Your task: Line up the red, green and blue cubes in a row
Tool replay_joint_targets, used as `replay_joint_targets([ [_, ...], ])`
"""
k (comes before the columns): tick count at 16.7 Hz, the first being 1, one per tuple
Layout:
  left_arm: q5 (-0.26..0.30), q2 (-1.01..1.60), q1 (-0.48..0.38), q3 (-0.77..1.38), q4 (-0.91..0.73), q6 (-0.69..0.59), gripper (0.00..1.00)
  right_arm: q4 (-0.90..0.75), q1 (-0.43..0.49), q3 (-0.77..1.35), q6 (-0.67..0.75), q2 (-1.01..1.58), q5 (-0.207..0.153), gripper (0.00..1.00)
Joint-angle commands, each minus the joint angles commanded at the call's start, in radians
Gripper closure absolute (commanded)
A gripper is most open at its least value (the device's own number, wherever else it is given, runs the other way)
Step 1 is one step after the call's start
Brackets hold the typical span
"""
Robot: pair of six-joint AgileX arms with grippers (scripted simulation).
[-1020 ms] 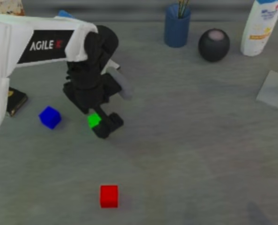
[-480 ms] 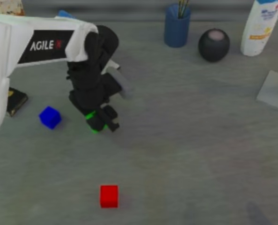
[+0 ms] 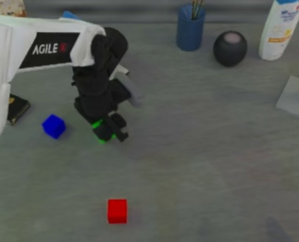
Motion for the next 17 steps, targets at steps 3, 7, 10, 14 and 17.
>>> replay_joint_targets([
  [3, 0.000, -0.013, 0.001, 0.031, -0.042, 0.002, 1.00, 0.000, 0.000, 0.000, 0.000, 0.000, 0.000, 0.00],
  [7, -0.001, -0.060, 0.014, 0.117, -0.186, -0.001, 1.00, 0.000, 0.000, 0.000, 0.000, 0.000, 0.000, 0.00],
  [10, -0.001, -0.083, 0.019, 0.149, -0.232, -0.002, 1.00, 0.000, 0.000, 0.000, 0.000, 0.000, 0.000, 0.00],
  [14, -0.001, -0.081, 0.011, 0.145, -0.229, 0.000, 1.00, 0.000, 0.000, 0.000, 0.000, 0.000, 0.000, 0.00],
  [17, -0.002, -0.123, -0.059, 0.095, -0.219, 0.020, 1.00, 0.000, 0.000, 0.000, 0.000, 0.000, 0.000, 0.00],
])
